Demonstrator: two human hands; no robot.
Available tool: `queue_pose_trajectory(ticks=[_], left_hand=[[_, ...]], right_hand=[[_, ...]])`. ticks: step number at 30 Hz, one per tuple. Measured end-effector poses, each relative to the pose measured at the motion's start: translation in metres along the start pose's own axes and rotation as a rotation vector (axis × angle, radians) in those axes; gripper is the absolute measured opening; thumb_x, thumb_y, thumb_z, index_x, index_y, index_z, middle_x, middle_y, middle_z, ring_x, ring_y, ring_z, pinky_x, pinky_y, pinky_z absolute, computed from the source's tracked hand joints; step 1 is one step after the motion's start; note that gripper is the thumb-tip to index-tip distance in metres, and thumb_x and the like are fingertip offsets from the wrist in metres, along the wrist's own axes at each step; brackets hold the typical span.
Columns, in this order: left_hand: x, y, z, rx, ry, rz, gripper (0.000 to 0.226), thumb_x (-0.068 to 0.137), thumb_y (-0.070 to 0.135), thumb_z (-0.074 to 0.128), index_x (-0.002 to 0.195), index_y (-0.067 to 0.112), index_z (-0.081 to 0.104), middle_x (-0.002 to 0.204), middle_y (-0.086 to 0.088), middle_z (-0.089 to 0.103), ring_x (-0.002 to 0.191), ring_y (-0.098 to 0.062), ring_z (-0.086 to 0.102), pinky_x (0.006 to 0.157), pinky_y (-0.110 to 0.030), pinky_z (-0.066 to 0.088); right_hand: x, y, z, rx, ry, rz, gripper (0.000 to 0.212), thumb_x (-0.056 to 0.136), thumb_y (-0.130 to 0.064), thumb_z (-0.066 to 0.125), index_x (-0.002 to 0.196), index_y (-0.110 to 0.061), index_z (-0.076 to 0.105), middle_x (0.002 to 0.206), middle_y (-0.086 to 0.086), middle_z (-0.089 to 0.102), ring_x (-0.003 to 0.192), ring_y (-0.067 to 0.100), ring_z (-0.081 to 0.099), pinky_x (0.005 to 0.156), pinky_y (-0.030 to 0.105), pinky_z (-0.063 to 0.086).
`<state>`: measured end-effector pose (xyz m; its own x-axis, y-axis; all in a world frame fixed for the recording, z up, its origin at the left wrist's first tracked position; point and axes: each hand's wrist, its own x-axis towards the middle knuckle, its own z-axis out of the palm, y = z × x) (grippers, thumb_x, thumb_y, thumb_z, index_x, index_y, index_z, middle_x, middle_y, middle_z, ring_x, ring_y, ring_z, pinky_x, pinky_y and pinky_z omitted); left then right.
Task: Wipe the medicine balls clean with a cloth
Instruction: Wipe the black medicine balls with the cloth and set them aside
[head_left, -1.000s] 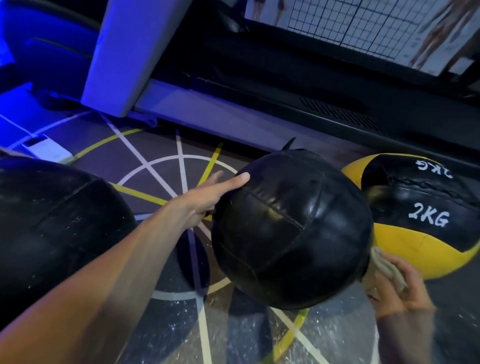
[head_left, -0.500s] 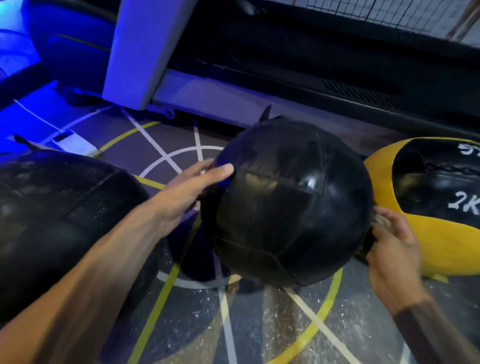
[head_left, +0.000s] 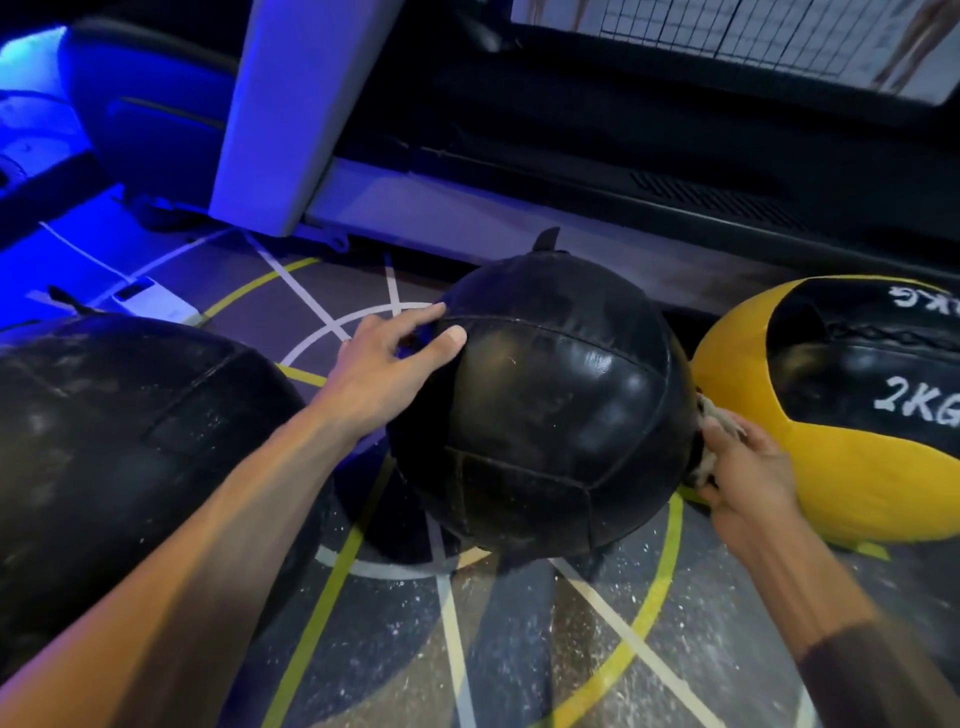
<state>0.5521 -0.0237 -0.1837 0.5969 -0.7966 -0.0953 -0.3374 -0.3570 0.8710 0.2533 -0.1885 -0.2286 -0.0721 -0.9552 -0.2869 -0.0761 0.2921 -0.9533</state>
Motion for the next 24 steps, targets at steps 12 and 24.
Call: queue_pose_trajectory(ticks=[12, 24], left_hand=[[0.015, -0.001, 0.023, -0.046, 0.117, 0.066, 0.066, 0.066, 0.087, 0.053, 0.124, 0.056, 0.063, 0.114, 0.021, 0.041, 0.127, -0.016, 0.051, 0.116, -0.038, 0.04], [0.032, 0.023, 0.032, -0.07, 0.046, 0.004, 0.061, 0.083, 0.083, 0.053, 0.137, 0.054, 0.057, 0.126, 0.013, 0.042, 0.131, -0.011, 0.047, 0.112, -0.026, 0.034]], right_hand=[[-0.095, -0.042, 0.038, -0.674, -0.242, -1.215, 0.026, 0.087, -0.001, 0.071, 0.111, -0.01, 0.069, 0.109, 0.004, 0.064, 0.1, 0.017, 0.057, 0.089, 0.023, 0.046], [-0.095, -0.027, 0.026, -0.876, -0.282, -1.285, 0.032, 0.08, 0.001, 0.076, 0.109, -0.013, 0.071, 0.108, 0.005, 0.062, 0.093, 0.027, 0.057, 0.077, 0.034, 0.046]])
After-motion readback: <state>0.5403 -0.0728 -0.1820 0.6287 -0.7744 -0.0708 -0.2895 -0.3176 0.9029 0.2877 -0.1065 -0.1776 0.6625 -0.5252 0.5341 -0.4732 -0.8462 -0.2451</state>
